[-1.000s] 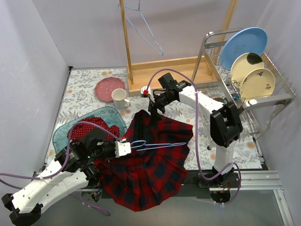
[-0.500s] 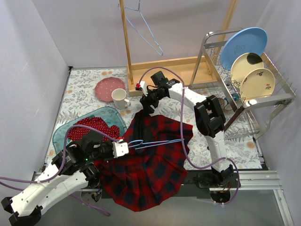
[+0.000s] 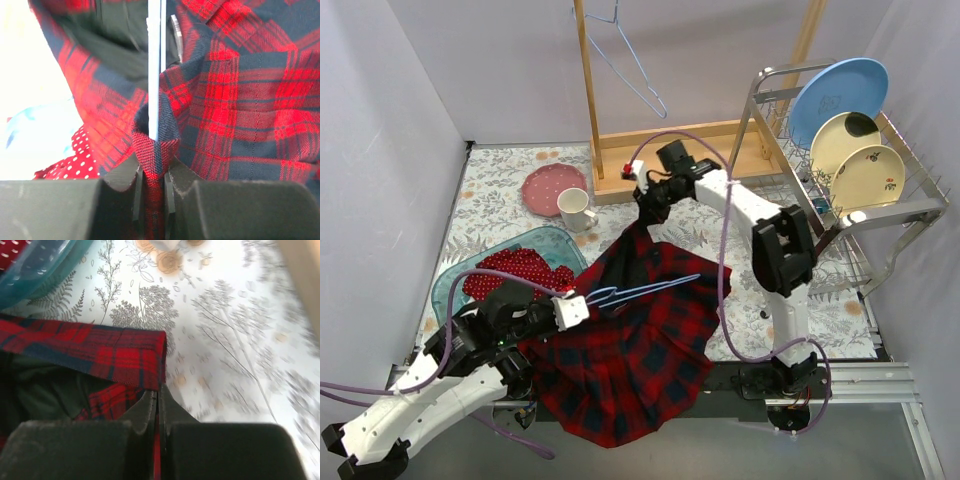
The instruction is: Place the skirt on the hanger
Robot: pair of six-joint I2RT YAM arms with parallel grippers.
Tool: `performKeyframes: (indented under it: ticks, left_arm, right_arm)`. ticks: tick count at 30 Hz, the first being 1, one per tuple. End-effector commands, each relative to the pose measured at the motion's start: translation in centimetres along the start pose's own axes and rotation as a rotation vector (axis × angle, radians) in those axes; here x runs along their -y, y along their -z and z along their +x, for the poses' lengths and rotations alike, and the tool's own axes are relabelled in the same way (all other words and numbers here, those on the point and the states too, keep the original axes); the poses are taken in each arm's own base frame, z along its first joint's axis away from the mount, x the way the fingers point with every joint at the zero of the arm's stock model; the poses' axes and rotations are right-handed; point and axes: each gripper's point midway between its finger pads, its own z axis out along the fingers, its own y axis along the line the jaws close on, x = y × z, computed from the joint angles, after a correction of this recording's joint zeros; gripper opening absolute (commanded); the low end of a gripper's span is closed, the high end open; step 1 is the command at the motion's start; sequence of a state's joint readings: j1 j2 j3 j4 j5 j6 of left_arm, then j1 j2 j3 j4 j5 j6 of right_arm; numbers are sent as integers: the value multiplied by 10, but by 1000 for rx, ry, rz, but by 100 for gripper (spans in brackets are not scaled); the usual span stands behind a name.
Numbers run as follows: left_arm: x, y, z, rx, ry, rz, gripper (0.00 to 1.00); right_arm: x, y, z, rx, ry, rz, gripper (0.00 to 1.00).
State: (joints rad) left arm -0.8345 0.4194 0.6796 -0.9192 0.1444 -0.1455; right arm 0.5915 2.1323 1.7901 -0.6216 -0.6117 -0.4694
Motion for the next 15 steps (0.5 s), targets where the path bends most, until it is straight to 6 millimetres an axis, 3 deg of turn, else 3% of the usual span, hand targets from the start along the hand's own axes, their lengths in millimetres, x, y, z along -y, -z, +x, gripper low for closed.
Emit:
performKeyframes:
  ticks: [1,5,11,15]
  left_arm:
    - [-22,16,-3,-10,45,-134,0]
    - [-39,23,-4,-24,94,-237,0]
    - [-55,41,-16,19,165,-340,0]
    - [-60,43,-11,-2,203,-382,0]
  right_arm:
    - [9,90,-57,164,106,200,1]
    - [4,115,-55,176,139,298,1]
    - [19,157,-56,222,125,428,1]
    - [17,169,-57,234,113,435,1]
